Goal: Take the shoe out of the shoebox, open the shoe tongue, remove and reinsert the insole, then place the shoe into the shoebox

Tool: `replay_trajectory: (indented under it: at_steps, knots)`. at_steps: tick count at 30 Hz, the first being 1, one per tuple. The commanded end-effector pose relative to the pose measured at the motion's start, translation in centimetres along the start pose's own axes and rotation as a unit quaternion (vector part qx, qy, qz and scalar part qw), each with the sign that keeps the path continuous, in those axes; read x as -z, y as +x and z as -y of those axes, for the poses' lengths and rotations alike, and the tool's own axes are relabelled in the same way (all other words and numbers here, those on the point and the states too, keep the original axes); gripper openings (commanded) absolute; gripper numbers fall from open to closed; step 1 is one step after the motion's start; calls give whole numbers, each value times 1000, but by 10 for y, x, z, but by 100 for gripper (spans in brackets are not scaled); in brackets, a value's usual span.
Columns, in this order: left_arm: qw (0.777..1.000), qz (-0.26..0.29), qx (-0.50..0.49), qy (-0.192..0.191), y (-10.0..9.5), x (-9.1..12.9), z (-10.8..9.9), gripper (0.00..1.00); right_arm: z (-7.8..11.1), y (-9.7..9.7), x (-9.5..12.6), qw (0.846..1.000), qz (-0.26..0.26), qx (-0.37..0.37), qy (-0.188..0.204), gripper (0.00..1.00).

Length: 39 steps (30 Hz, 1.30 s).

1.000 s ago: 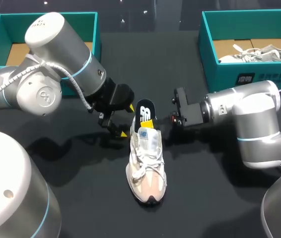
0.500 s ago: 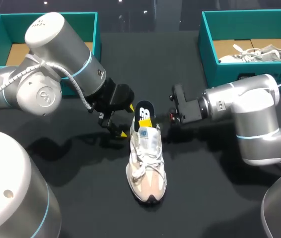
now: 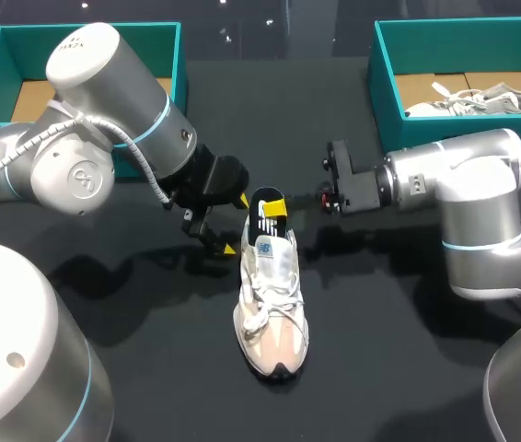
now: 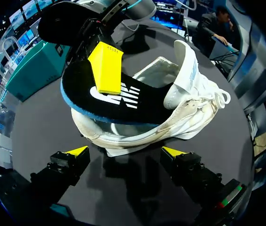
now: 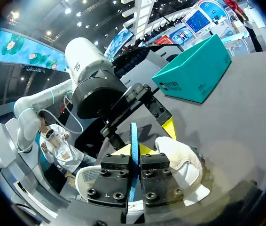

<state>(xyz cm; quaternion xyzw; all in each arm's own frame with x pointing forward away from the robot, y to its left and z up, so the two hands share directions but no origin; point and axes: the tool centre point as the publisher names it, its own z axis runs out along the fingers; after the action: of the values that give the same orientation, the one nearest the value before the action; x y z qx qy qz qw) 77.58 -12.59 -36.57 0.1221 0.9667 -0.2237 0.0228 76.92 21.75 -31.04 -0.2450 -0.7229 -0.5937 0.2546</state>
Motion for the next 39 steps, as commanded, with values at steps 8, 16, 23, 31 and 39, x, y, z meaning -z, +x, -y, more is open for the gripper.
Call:
replay_trajectory:
  at_steps: [8, 16, 23, 31, 39]
  knots:
    - [1000, 0, -1, 0, 0, -1, 0, 100, 24, -1, -10, 999, -4, -46, 14, 0]
    - [1000, 0, -1, 0, 0, -1, 0, 100, 44, 3, -15, 996, -4, -85, 27, 0]
    - [1000, 0, -1, 0, 0, -1, 0, 100, 31, 6, -13, 998, 3, -62, 27, 33]
    - [1000, 0, -1, 0, 0, -1, 0, 100, 14, 4, -9, 999, 14, -30, 25, 29]
    - [1000, 0, -1, 0, 0, -1, 0, 100, 14, -5, -11, 999, 7, -38, 28, 0]
